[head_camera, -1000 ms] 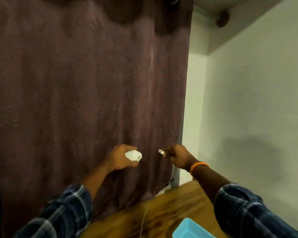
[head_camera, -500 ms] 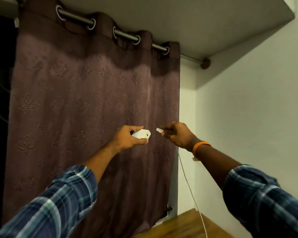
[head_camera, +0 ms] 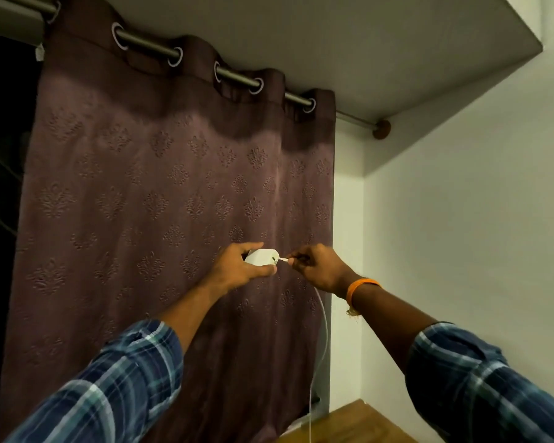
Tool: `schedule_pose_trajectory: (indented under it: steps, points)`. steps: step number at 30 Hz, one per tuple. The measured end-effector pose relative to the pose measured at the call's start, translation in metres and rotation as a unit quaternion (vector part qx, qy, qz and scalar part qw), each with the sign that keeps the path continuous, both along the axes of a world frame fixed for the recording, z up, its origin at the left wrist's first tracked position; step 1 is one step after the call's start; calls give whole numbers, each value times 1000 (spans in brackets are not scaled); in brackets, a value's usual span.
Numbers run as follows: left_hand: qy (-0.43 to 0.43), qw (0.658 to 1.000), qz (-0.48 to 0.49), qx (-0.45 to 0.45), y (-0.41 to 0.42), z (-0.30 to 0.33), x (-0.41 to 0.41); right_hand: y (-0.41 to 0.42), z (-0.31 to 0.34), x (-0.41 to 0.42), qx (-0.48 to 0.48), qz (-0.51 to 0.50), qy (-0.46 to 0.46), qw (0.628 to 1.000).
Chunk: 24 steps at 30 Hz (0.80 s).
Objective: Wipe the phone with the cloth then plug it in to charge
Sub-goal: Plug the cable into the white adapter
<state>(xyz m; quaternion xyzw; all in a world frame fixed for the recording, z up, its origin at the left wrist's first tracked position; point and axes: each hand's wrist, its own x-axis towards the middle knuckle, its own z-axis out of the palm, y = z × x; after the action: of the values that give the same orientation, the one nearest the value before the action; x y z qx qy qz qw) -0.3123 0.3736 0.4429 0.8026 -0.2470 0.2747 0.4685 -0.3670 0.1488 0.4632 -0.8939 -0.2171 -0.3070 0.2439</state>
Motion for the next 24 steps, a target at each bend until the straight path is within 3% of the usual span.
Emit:
schedule_pose_trajectory:
  steps: [15, 24]
  points:
    - [-10, 1000, -12, -11, -15, 2, -13, 3, -4, -13, 53, -6, 12, 998]
    - [-12, 999, -24, -21, -22, -7, -15, 6, -9, -19, 37, -21, -16, 999]
